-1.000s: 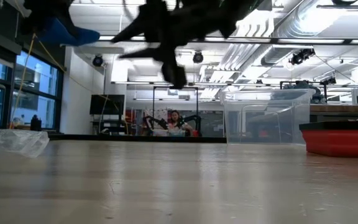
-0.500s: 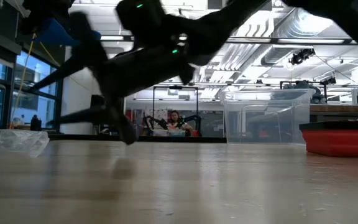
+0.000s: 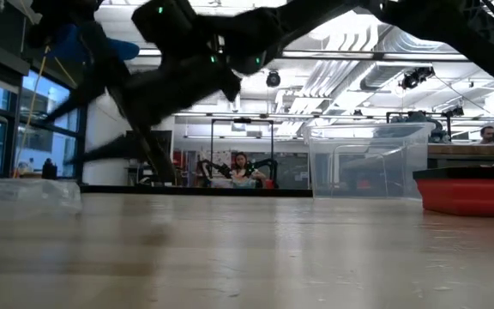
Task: Roll bandage
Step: Put the rolled blue bandage into the transparent zip bag
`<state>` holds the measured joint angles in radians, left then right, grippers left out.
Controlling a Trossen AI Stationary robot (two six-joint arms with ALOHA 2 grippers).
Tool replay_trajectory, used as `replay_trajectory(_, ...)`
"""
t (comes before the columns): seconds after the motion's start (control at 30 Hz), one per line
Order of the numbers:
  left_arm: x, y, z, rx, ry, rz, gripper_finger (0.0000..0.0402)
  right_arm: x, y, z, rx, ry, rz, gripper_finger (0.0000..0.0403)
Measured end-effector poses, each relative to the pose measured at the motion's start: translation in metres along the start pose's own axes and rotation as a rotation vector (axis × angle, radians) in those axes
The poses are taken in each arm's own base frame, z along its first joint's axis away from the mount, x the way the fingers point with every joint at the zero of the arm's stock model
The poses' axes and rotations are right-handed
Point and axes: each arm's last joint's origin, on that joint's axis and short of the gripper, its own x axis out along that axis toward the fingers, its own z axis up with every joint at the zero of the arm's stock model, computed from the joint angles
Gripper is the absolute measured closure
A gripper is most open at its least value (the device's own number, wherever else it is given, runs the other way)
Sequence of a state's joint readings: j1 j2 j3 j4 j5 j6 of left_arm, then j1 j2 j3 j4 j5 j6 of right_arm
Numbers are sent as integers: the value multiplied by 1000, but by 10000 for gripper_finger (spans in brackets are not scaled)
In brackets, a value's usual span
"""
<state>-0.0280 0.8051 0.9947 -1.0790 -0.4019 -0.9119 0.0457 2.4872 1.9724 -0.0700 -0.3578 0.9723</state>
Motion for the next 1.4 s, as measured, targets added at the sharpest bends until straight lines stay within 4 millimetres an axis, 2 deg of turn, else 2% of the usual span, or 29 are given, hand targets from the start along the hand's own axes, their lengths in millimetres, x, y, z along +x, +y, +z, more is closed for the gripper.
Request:
replay_trajectory(0.1,0,0,0,5,0,0,373,-7,7,7,-5,-44,-51,199)
replay_trajectory(0.2,0,0,0,2,0,0,373,-7,-4,6,25,-52,-155,199)
replay_trajectory(0.3,0,0,0,-1,-1,0,373,-7,-10,4,22,-35,-187,199)
replay_trajectory(0.63,0,0,0,-6,-5,-4,373,-4,-10,1,15,-7,-165,199)
replay_trajectory(1.13,0,0,0,-23,-6,-4,373,13,-14,-14,63,72,-107,203)
replay_trajectory(1.27,0,0,0,-24,-6,-4,373,13,-12,-14,86,65,-94,239)
replay_trajectory(1.4,0,0,0,-23,-5,-3,373,13,-10,-13,107,62,-74,333)
